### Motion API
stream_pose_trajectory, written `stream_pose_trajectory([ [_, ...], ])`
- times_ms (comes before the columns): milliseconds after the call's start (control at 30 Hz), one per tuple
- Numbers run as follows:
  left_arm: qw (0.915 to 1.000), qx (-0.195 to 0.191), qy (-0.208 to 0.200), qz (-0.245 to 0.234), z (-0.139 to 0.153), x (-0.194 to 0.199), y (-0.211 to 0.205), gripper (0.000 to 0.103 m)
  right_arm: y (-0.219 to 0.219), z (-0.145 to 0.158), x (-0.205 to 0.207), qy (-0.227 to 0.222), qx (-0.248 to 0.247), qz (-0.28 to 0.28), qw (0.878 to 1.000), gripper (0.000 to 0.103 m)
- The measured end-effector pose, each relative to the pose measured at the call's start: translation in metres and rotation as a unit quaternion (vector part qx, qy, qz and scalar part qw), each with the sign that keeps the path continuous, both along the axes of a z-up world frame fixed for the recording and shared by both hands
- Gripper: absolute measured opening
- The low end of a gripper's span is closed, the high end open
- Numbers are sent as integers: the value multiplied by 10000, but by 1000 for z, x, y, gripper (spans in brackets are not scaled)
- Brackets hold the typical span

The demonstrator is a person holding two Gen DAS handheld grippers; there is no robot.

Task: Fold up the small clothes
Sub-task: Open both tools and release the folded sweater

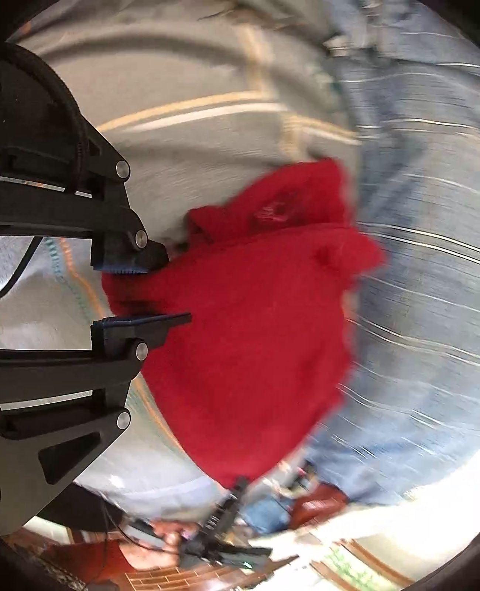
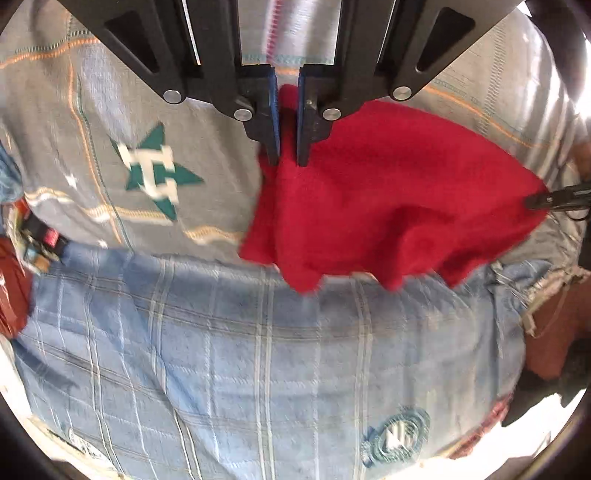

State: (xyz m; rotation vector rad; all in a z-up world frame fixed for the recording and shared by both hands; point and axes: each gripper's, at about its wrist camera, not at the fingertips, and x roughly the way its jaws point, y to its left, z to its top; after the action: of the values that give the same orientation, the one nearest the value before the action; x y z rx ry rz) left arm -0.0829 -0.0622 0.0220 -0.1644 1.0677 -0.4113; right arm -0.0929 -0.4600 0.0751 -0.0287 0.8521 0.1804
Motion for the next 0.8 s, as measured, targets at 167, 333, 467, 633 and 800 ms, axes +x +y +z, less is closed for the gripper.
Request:
stream_pose_trajectory([
  [167, 9989, -399, -21, 240, -1, -7, 9, 18, 3, -23, 4, 221, -209, -63, 9995, 6],
  [333, 9981, 128, -567, 195, 30, -11, 2, 33, 3, 15, -3, -471, -279, -304, 9980, 49],
  [467, 9947, 155, -894, 484, 41, 12, -3, 40, 22, 23, 29, -508, 68, -248, 9984, 61],
  [633, 9932, 303, -849, 731, 38, 70, -4, 64, 55, -2, 106, -223, -380, -294, 9986, 61],
  [800, 9929, 844, -447, 703, 16, 125, -17, 51, 58, -26, 158, 319, -459, -222, 9982, 13],
])
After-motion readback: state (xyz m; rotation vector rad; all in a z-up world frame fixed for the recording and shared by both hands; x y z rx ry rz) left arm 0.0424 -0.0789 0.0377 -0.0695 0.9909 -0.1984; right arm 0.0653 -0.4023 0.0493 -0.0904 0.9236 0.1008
